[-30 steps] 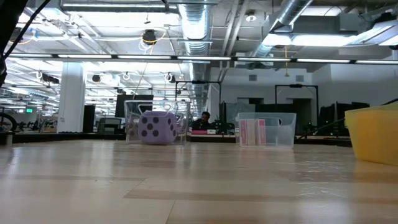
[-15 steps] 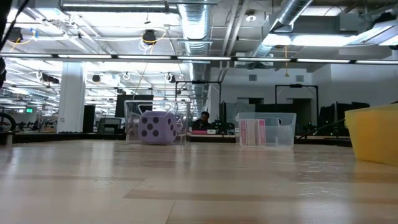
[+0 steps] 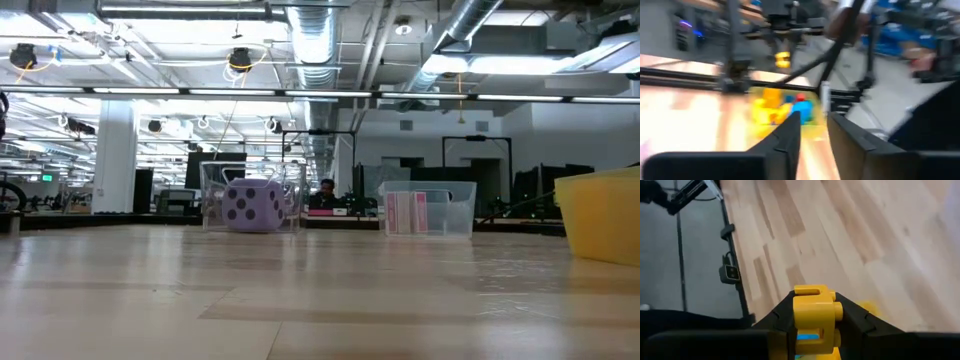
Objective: Pick & Place Toys
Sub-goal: Put the yellow game piece into the bin
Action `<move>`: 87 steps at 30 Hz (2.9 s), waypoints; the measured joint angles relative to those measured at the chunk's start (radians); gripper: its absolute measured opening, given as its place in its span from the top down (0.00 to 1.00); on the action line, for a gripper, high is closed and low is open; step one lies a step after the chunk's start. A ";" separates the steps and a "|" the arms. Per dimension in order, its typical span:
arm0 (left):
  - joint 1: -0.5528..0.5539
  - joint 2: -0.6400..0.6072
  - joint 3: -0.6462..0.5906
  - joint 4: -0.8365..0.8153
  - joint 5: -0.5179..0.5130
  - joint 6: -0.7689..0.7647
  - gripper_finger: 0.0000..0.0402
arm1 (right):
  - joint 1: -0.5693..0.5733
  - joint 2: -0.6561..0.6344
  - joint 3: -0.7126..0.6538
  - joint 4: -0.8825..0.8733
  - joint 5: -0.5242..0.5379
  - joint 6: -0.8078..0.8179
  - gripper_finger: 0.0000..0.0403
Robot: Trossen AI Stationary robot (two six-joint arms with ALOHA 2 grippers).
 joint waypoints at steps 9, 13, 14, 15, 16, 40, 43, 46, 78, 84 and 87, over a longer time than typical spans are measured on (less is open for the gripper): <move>-0.046 -0.202 -0.527 0.482 -0.332 0.042 0.98 | -0.014 -0.001 -0.025 0.000 -0.030 0.173 0.78; -0.045 -0.191 -0.724 0.716 -0.356 0.025 1.00 | -0.037 -0.001 -0.025 -0.005 -0.032 0.214 0.78; -0.045 -0.192 -0.767 0.741 -0.356 0.025 1.00 | -0.042 -0.001 -0.025 -0.005 -0.033 0.224 0.78; -0.045 -0.193 -0.802 0.750 -0.356 0.025 1.00 | -0.047 -0.001 -0.025 -0.007 -0.034 0.240 0.78; -0.045 -0.202 -0.834 0.751 -0.356 0.025 1.00 | -0.050 -0.001 -0.025 -0.008 -0.034 0.254 0.78; -0.044 -1.044 -1.076 0.271 -0.435 0.183 0.99 | -0.050 0.008 -0.102 0.075 -0.083 0.379 0.78; -0.044 -1.100 -1.075 0.148 -0.434 0.183 1.00 | -0.051 0.009 -0.117 0.084 -0.114 0.368 0.78; -0.044 -1.145 -1.075 0.024 -0.436 0.183 1.00 | -0.041 0.008 -0.147 0.112 -0.154 0.368 0.78; -0.044 -1.182 -1.075 -0.061 -0.473 0.102 1.00 | 0.434 0.149 -0.158 -0.153 -0.117 0.436 0.78; -0.044 -1.182 -1.075 -0.061 -0.472 0.103 0.99 | 0.409 0.141 -0.185 -0.124 -0.112 0.243 0.78; -0.044 -1.182 -1.075 -0.061 -0.472 0.103 0.99 | 0.395 0.118 -0.280 -0.048 -0.121 0.228 0.78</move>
